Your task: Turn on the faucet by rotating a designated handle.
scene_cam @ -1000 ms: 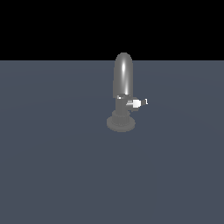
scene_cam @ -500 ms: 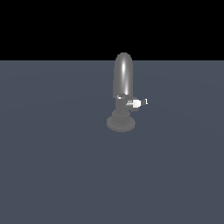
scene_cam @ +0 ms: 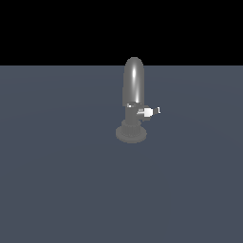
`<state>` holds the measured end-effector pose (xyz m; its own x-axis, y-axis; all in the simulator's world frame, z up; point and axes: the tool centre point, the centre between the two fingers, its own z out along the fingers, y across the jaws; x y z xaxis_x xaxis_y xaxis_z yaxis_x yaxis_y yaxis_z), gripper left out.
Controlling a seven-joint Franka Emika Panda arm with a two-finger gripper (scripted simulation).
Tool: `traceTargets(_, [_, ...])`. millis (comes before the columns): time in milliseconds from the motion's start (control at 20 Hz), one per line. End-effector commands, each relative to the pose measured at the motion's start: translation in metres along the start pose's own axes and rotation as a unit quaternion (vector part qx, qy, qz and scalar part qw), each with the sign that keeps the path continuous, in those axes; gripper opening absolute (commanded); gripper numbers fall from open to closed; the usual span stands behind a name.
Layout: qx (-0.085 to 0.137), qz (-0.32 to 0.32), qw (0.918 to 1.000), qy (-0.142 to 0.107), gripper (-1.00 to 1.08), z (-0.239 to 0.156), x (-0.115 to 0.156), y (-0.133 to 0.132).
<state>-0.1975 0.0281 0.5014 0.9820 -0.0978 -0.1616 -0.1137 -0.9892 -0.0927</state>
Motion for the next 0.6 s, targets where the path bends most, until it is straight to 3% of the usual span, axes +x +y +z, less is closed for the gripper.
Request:
traceTargets(0, [0.009,0.018,0.9996,-0.019,-1.0,-0.001,0.013,-0.002])
traceTargets(550, [0.048,0.099,0.9887,-0.102,-1.0,-0.002,0.073,-0.004])
